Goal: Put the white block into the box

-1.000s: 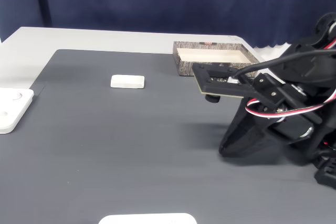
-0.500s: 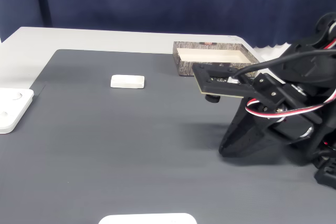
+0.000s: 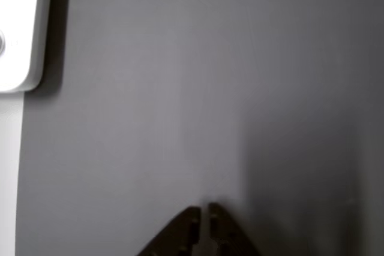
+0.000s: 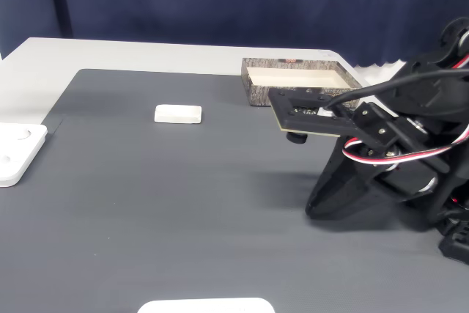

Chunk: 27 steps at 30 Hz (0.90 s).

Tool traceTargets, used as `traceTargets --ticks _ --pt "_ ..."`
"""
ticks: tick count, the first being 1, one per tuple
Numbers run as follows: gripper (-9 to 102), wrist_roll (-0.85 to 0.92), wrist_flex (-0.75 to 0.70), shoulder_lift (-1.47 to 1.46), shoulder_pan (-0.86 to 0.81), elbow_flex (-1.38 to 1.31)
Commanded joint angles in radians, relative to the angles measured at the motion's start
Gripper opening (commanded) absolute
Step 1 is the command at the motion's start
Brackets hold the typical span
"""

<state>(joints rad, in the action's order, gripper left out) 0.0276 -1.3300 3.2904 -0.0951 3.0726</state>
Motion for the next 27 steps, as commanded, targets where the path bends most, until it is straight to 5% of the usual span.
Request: traceTargets --ticks 1,17,27 --pt "-2 0.009 -0.002 0.034 -0.017 0.02" --pt "-2 -0.021 0.0 -0.012 -0.038 -0.041" --pt "-2 -0.149 0.008 -0.543 -0.219 -0.476"
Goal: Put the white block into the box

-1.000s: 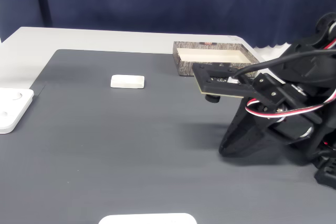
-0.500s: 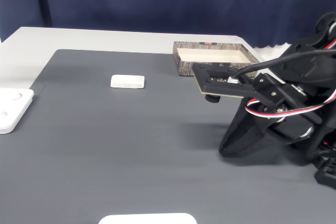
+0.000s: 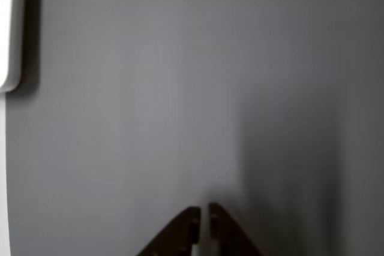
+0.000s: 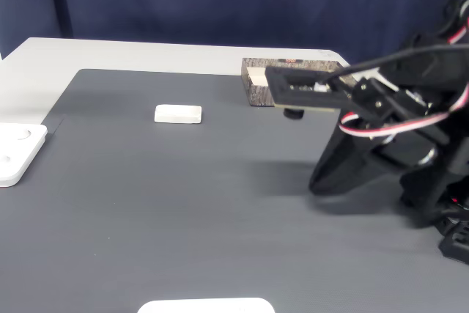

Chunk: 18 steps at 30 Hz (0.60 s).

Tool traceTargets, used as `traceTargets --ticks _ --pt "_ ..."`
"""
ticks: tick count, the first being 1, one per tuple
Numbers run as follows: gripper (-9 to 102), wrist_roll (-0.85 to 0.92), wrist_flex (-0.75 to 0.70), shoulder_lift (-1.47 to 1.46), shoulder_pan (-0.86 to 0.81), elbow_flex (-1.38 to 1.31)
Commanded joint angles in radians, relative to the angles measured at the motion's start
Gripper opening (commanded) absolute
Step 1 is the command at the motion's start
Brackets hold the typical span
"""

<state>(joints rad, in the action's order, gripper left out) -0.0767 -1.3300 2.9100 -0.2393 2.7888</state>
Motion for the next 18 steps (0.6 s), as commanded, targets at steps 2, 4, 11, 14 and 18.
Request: traceTargets --ticks 2,4,11,14,18 --pt "-2 -0.074 0.025 -0.264 -0.11 -0.267" --pt "-2 -0.115 0.055 -0.353 -0.147 -0.336" --pt "-2 -0.179 0.067 -0.678 -0.27 -0.647" --pt "-2 -0.192 0.067 -0.831 -0.296 -0.798" --pt "-2 -0.23 0.067 -1.023 -0.313 -0.973"
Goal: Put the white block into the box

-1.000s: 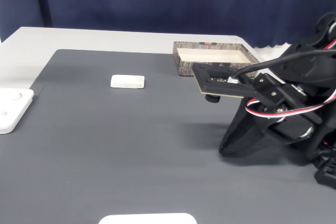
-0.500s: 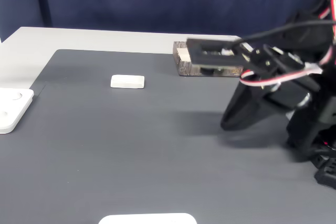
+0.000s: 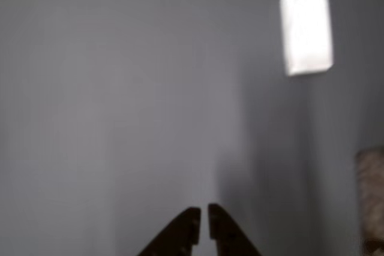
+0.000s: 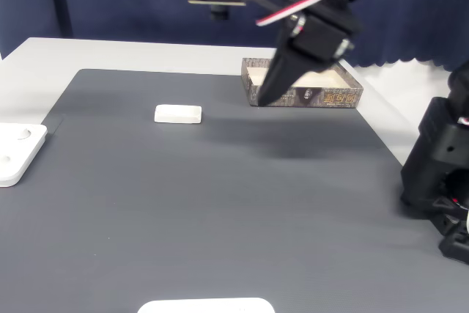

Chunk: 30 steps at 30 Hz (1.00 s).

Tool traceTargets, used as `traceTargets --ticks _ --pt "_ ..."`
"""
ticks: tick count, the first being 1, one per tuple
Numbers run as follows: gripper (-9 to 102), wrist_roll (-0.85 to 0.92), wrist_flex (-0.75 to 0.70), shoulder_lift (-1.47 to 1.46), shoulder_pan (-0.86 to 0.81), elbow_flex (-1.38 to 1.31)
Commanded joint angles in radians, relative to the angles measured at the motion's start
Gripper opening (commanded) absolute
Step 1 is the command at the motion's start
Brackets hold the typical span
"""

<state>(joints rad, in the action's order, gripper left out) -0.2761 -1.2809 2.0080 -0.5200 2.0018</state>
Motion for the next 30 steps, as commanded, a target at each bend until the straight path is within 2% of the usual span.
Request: traceTargets --ticks 1,15,22,30 --pt "-2 -0.04 0.018 -0.163 -0.035 -0.222" --pt "-2 -0.067 0.008 -0.624 -0.067 -0.644" --pt "-2 -0.101 -0.225 -0.894 -0.087 -1.031" --pt "-2 -0.144 -0.334 -1.08 -0.103 -1.298"
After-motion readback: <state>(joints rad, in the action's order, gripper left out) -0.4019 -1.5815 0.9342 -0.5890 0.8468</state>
